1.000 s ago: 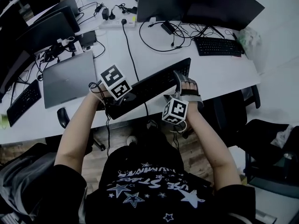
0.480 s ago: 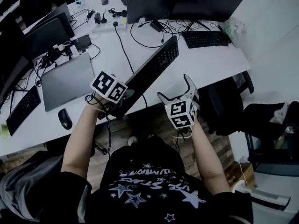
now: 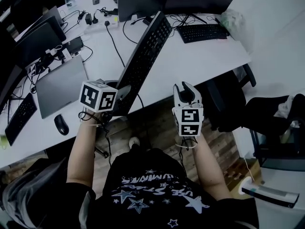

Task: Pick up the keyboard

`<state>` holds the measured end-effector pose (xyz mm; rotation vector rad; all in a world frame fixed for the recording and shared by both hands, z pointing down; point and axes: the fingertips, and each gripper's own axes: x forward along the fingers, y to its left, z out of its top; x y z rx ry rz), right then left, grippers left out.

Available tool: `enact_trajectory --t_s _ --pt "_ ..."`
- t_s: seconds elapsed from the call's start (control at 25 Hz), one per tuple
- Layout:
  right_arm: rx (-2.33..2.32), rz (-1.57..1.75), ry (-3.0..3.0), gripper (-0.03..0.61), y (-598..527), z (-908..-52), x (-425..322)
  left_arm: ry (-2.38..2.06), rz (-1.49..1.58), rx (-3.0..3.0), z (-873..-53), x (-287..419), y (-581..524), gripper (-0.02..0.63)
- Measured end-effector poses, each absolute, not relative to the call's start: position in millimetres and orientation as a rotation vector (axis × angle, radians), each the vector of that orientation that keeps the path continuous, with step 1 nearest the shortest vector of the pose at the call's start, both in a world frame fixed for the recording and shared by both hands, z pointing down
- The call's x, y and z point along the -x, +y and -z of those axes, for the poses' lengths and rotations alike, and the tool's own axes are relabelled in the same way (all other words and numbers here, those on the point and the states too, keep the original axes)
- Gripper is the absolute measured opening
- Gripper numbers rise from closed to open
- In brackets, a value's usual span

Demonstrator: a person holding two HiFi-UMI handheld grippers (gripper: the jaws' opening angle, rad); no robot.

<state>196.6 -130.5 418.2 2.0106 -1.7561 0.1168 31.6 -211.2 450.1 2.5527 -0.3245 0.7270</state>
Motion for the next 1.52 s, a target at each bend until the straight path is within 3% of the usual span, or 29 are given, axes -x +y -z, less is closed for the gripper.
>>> enact_trajectory --t_s 0.12,0.16,0.92,1.52 --pt "-2.070 -0.141 -1.717 0.016 -117.0 -423.4 -211.9 -0.374 -0.685 -2.548 -449.4 -32.9 -203.5 0.080" --pt "-2.081 -0.159 -1.722 0.009 -112.2 -424.9 -214.2 -0.391 -0.676 -2.545 -449.6 -32.9 -199.4 0.080" --pt "-2.012 -0.312 -1.939 0.006 -36.0 -422.9 -191.0 -0.589 -0.565 -2.462 -434.5 0.6 -77.8 0.079" --pt "-2.117 -0.339 -1.833 0.006 35.7 -419.7 -114.9 -0.363 -0.520 -2.429 -454.4 65.2 2.3 0.079"
